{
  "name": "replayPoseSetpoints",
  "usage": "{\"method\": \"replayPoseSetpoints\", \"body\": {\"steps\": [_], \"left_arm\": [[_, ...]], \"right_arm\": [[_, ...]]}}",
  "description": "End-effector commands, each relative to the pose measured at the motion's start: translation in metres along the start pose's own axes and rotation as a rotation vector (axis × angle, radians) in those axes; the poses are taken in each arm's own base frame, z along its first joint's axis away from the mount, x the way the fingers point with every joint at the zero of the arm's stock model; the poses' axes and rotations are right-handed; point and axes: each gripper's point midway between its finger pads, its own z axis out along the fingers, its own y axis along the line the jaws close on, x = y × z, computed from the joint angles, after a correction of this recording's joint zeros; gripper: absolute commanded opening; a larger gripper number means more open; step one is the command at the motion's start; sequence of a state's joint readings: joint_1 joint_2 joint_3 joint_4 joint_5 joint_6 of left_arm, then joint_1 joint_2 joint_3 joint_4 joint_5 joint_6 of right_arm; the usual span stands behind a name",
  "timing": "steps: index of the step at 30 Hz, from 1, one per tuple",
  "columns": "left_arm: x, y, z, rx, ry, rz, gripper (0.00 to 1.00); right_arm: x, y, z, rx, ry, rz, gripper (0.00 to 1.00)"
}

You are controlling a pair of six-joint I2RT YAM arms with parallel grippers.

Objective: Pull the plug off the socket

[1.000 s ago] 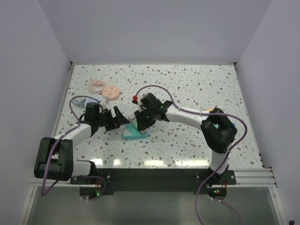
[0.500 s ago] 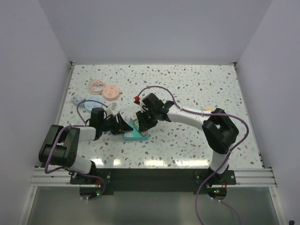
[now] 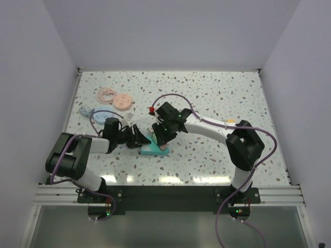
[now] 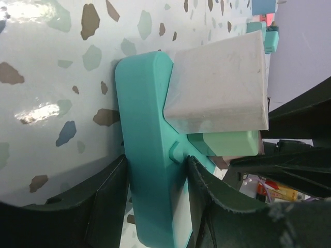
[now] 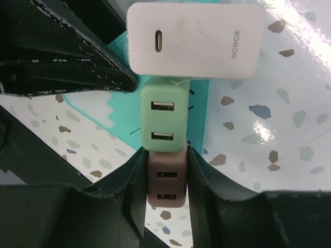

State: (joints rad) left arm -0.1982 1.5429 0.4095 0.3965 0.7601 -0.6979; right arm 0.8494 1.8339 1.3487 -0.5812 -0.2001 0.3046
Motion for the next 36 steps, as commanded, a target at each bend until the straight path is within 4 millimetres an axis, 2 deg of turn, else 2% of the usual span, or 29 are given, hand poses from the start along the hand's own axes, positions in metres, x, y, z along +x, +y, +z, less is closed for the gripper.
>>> {"method": "replayPoseSetpoints", "body": {"steps": [1,7,10,14,21,23,27,31,36], "left_arm": [[-0.014,0.007,0.007,-0.036,-0.029,0.038,0.0],[-0.021,0.009,0.013,-0.04,-0.027,0.032,0.0],[-0.027,0.007,0.017,-0.032,-0.025,0.037,0.0],[-0.03,0.006,0.02,-0.028,-0.023,0.029,0.0],[-0.046,-0.022,0.022,0.035,-0.051,0.044,0.0],[-0.055,-0.029,0.023,0.037,-0.063,0.061,0.0],[-0.06,-0.023,0.026,-0.01,-0.055,0.065,0.0],[-0.058,-0.019,0.028,-0.017,-0.049,0.06,0.0],[-0.061,-0.028,0.028,0.022,-0.058,0.058,0.0]], "right_arm": [[-0.033,0.005,-0.061,0.048,-0.15,-0.042,0.0],[-0.025,-0.008,-0.078,0.12,-0.177,-0.022,0.0],[-0.021,-0.008,-0.08,0.119,-0.175,-0.02,0.0],[-0.026,-0.005,-0.088,0.109,-0.178,-0.063,0.0],[-0.035,0.01,-0.079,0.058,-0.134,-0.095,0.0],[-0.041,0.009,-0.084,0.074,-0.145,-0.091,0.0],[-0.055,0.005,-0.11,0.109,-0.219,-0.087,0.0],[-0.061,-0.002,-0.149,0.12,-0.272,-0.074,0.0],[-0.069,0.006,-0.17,-0.018,-0.339,-0.016,0.0]]}}
